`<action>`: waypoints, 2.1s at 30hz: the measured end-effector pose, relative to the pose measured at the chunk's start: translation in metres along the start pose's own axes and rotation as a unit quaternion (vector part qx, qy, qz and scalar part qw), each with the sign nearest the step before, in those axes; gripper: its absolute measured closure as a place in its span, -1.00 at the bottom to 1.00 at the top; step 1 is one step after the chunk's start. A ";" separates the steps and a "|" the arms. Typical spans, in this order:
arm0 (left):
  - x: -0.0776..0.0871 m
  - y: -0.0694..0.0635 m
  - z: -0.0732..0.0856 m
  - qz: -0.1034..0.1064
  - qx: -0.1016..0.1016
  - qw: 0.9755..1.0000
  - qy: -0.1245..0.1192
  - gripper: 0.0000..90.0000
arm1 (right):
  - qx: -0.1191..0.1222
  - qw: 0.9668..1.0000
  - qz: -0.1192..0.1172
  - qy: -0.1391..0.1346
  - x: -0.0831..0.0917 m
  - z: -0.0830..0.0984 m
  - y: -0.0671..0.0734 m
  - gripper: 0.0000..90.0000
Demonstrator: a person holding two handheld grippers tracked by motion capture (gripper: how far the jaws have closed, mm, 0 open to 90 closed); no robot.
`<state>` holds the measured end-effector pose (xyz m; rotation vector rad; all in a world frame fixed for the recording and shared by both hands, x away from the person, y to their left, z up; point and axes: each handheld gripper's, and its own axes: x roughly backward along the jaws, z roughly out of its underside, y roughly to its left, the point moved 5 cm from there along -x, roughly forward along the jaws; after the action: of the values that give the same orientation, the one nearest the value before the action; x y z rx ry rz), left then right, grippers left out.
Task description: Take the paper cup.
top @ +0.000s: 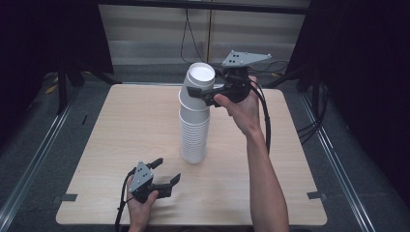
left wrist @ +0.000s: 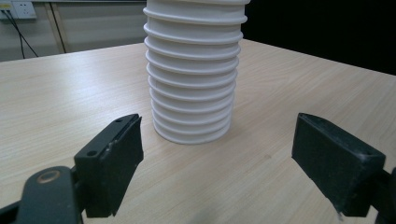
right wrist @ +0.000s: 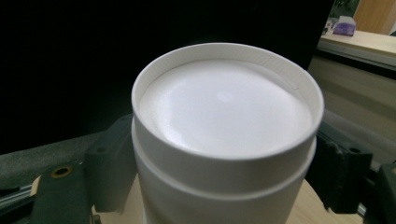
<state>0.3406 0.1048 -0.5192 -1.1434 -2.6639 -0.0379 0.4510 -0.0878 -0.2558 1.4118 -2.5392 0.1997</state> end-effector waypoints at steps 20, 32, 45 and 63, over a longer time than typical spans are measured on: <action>0.000 0.000 0.000 0.000 -0.006 1.000 0.002 -0.64 | -0.016 0.999 0.000 -0.047 0.008 -0.016 -0.005 -0.53; 0.000 -0.001 0.000 0.002 -0.004 1.000 0.002 -0.64 | -0.035 0.995 0.004 -0.089 0.022 -0.026 -0.007 -0.52; -0.001 -0.001 0.000 0.000 -0.003 1.000 0.004 -0.64 | -0.036 0.993 0.017 -0.114 0.039 -0.030 -0.006 -0.52; -0.001 0.000 0.000 0.003 -0.009 1.000 0.006 -0.64 | -0.049 0.989 0.043 -0.131 0.077 -0.018 -0.014 -0.52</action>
<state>0.3414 0.1038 -0.5194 -1.1529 -2.6540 -0.0670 0.4258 -0.1536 -0.2179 1.3736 -2.7789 -0.1027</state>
